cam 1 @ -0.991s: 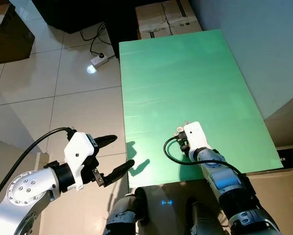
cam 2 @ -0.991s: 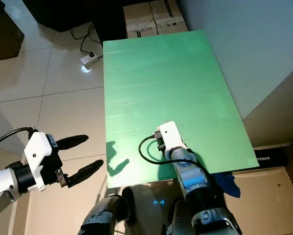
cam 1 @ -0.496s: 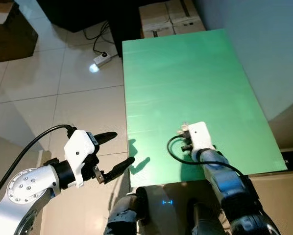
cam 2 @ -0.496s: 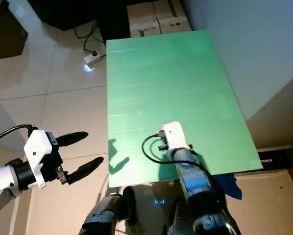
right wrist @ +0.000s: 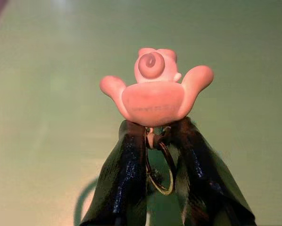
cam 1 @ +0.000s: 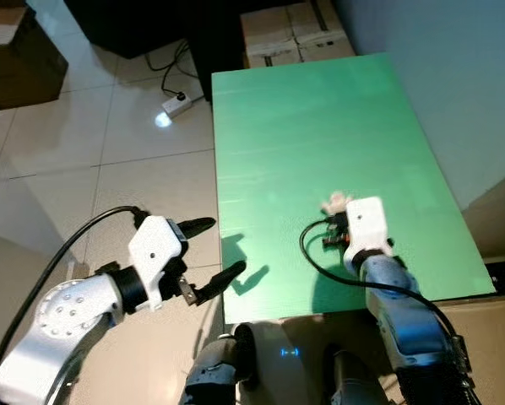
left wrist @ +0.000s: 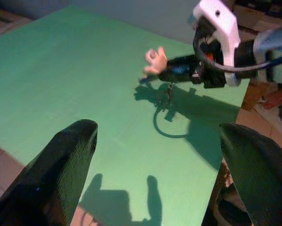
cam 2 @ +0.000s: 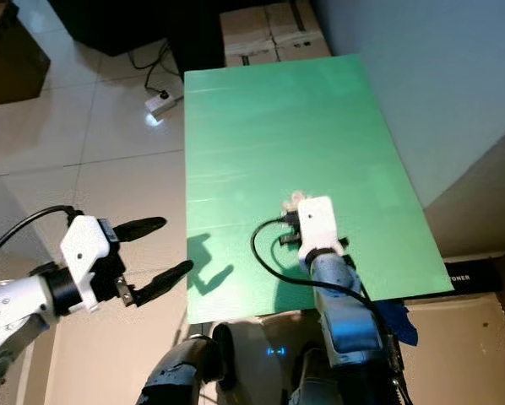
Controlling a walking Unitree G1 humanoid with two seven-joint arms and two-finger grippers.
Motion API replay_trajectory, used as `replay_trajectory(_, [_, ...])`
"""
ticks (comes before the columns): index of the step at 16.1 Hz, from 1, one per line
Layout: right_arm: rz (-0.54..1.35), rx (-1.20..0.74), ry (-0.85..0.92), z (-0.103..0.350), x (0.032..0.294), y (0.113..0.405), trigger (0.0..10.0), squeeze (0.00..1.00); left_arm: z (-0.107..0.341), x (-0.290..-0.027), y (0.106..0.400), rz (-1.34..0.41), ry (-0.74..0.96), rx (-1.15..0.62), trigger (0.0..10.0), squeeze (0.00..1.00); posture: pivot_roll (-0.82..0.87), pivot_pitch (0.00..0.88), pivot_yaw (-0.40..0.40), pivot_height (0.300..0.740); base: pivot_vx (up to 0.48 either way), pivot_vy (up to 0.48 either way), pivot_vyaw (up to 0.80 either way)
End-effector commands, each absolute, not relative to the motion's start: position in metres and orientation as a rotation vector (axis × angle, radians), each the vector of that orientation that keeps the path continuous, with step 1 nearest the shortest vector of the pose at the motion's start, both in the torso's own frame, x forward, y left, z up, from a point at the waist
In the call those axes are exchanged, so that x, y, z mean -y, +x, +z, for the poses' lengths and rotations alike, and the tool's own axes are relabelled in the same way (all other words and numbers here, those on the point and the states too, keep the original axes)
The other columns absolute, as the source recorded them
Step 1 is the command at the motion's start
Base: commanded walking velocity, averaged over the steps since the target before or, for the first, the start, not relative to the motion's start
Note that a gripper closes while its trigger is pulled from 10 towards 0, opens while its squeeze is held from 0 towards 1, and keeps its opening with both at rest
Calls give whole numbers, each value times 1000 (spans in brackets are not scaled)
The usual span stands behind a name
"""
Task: Hang keys on a hook
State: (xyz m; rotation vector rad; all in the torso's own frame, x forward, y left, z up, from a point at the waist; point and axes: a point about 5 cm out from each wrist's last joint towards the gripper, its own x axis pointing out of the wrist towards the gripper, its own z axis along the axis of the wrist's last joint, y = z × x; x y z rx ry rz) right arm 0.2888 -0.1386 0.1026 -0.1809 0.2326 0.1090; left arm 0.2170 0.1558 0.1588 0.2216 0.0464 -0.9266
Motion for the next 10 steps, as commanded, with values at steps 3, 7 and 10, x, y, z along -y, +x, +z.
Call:
replay_trajectory(3, [42, -57, -207, 126, 147, 288, 10000, 0, 157, -151, 227, -875, 231, 4, 10000, 0, 0, 173, 136, 740, 0, 0, 0])
replay_trajectory(7, [11, 88, -274, 150, 153, 291, 10000, 0, 161, -146, 236, -794, 181, 86, 10000, 0, -16, 150, 132, 740, 0, 0, 0])
replay_trajectory(10, [15, 299, -277, 177, 153, 288, 10000, 0, 164, -147, 247, -690, 154, 154, 10000, 0, -44, 131, 115, 740, 0, 0, 0])
